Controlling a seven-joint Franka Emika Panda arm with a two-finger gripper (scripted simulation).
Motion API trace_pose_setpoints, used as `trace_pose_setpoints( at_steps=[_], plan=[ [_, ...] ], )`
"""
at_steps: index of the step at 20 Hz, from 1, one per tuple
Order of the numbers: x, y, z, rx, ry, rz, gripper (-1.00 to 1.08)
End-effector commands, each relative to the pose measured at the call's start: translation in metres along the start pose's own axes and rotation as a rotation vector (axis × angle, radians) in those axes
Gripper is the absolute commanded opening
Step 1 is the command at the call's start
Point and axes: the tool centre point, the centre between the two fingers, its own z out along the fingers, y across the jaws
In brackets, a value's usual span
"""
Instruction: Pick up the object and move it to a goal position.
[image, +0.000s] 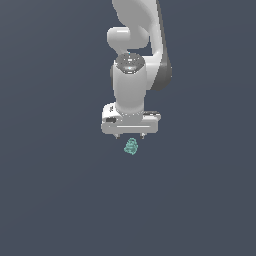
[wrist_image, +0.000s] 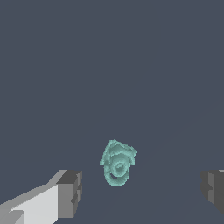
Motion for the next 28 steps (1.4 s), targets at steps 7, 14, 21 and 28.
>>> trace_pose_setpoints(
  at_steps=[7, 14, 21, 28],
  plan=[
    [-0.001, 0.016, 0.001, -0.017, 0.004, -0.011, 1.0],
    [-0.001, 0.023, 0.001, -0.024, 0.005, -0.015, 1.0],
    [-0.006, 0.019, 0.013, -0.022, 0.002, 0.036, 1.0],
    [-0.016, 0.01, 0.038, -0.017, -0.007, 0.147, 1.0]
  ],
)
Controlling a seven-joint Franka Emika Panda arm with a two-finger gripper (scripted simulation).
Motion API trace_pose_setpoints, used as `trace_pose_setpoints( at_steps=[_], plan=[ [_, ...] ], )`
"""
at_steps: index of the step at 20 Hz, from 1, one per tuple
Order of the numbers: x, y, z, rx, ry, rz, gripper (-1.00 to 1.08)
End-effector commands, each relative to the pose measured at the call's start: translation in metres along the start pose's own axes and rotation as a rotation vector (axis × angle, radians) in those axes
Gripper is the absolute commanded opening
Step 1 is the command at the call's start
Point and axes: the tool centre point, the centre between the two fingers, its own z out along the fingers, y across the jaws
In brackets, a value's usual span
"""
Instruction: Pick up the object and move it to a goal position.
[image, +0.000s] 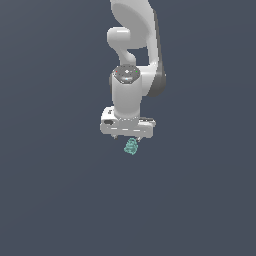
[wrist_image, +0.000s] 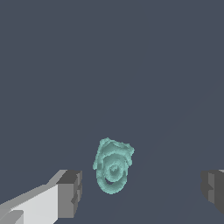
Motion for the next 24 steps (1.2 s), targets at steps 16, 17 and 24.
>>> trace_pose_setpoints(
  at_steps=[16, 17, 24],
  plan=[
    [-0.033, -0.017, 0.057, -0.001, -0.024, 0.273, 1.0],
    [-0.034, -0.017, 0.058, -0.001, -0.024, 0.277, 1.0],
    [-0.034, -0.017, 0.062, -0.001, -0.025, 0.279, 1.0]
  ],
)
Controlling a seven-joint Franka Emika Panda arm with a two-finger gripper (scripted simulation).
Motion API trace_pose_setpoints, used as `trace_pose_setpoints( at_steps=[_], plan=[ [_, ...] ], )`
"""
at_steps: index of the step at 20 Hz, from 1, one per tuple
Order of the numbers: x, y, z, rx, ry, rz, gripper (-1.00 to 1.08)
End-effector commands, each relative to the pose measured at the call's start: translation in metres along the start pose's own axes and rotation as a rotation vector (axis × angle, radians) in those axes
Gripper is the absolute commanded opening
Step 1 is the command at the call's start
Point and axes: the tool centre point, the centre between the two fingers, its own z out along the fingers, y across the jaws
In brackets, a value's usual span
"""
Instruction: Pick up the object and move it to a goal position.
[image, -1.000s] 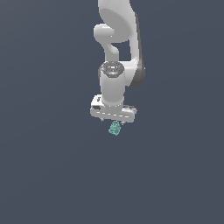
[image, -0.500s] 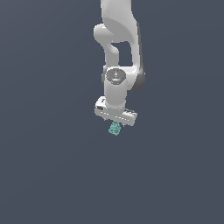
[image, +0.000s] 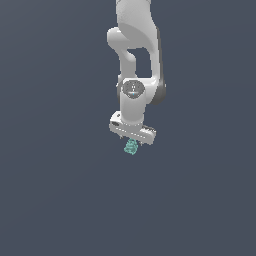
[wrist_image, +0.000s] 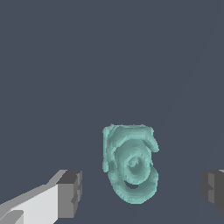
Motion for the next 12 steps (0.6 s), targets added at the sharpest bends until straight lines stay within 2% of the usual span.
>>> trace_pose_setpoints(
  at_steps=[1, 12],
  plan=[
    [0.0, 0.0, 0.004, 0.0, 0.0, 0.001, 1.0],
    [-0.001, 0.0, 0.047, 0.0, 0.0, 0.004, 1.0]
  ],
)
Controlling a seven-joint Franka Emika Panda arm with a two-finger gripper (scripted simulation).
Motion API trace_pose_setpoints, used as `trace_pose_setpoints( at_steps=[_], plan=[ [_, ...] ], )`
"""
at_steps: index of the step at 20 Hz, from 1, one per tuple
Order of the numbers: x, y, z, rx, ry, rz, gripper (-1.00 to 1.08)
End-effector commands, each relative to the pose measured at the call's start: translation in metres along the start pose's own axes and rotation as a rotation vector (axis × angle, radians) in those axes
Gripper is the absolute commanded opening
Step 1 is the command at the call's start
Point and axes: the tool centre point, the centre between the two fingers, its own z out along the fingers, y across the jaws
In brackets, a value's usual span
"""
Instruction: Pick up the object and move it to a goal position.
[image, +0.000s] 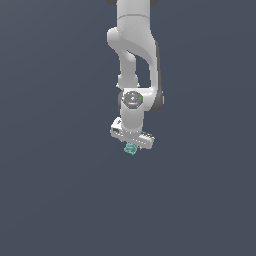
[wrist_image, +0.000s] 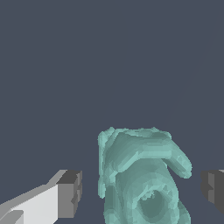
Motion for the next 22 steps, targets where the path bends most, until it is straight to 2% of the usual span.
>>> trace_pose_setpoints(
  at_steps=[1, 3, 4, 16, 22],
  plan=[
    [0.001, -0.001, 0.005, 0.001, 0.001, 0.0, 1.0],
    [0.001, -0.001, 0.006, 0.001, 0.001, 0.0, 1.0],
    [0.001, -0.001, 0.006, 0.001, 0.001, 0.0, -1.0],
    [0.001, 0.0, 0.005, 0.001, 0.001, 0.0, -1.0],
    [-0.002, 0.007, -0.008, 0.001, 0.001, 0.0, -1.0]
  ],
)
